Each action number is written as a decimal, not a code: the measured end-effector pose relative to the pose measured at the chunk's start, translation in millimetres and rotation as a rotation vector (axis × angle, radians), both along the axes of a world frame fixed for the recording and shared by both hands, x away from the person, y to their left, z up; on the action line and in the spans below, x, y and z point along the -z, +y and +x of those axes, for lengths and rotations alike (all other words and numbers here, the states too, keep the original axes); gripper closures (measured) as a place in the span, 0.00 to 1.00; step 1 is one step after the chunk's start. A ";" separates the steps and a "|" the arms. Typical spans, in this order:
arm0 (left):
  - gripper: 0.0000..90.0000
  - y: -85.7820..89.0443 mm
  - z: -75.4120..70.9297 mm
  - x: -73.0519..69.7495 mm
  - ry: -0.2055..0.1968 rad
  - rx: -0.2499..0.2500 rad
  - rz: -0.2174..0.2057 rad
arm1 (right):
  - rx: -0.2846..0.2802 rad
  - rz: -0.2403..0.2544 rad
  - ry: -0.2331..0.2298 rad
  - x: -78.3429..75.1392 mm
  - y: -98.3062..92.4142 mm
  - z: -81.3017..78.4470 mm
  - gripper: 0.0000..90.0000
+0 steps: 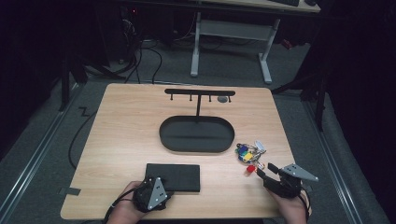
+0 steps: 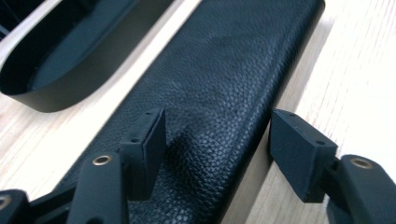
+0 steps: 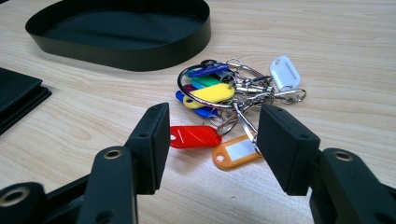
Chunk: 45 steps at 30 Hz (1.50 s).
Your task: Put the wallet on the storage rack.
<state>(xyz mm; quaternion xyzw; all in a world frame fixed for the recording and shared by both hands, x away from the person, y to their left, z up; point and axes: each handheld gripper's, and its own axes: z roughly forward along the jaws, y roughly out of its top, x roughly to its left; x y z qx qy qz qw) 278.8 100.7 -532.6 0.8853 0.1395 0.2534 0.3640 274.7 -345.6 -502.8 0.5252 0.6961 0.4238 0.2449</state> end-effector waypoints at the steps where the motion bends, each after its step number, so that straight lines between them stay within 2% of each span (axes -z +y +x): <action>1: 0.42 0.0 0.0 0.0 0.000 0.000 0.000 | -0.001 0.000 0.000 0.1 -0.5 -0.1 0.50; 5: 0.44 1.2 0.1 1.4 -0.003 0.011 -0.013 | -0.003 0.000 0.001 0.6 -1.0 0.3 0.50; 7: 0.51 1.8 -0.4 2.6 -0.018 0.017 -0.015 | -0.002 0.005 0.003 0.7 -0.5 0.8 0.50; 8: 0.51 1.9 -0.6 3.5 -0.035 0.016 -0.008 | -0.004 0.006 0.003 0.9 -0.2 1.2 0.50; 12: 0.61 2.4 -0.5 5.1 -0.066 0.012 0.005 | -0.007 0.008 0.008 1.4 2.5 2.8 0.50; 22: 0.80 1.1 -6.3 2.0 -0.106 0.020 0.032 | -0.020 0.010 0.014 2.7 6.3 4.9 0.50; 25: 0.83 0.3 -9.7 0.8 -0.142 0.019 0.036 | -0.016 0.015 0.017 2.5 5.6 4.5 0.50; 27: 0.85 1.0 -10.8 -2.4 -0.154 0.015 0.017 | -0.016 0.016 0.015 2.4 4.5 4.6 0.50; 32: 0.90 6.8 -11.5 -12.5 -0.156 0.003 -0.049 | -0.015 0.017 0.016 2.9 2.8 5.1 0.50; 41: 0.91 18.9 -15.4 -25.5 -0.174 -0.029 -0.107 | -0.019 0.018 0.013 2.3 2.9 5.6 0.50; 45: 0.91 27.0 -15.3 -32.9 -0.158 -0.052 -0.158 | -0.020 0.022 0.017 2.1 3.9 6.2 0.50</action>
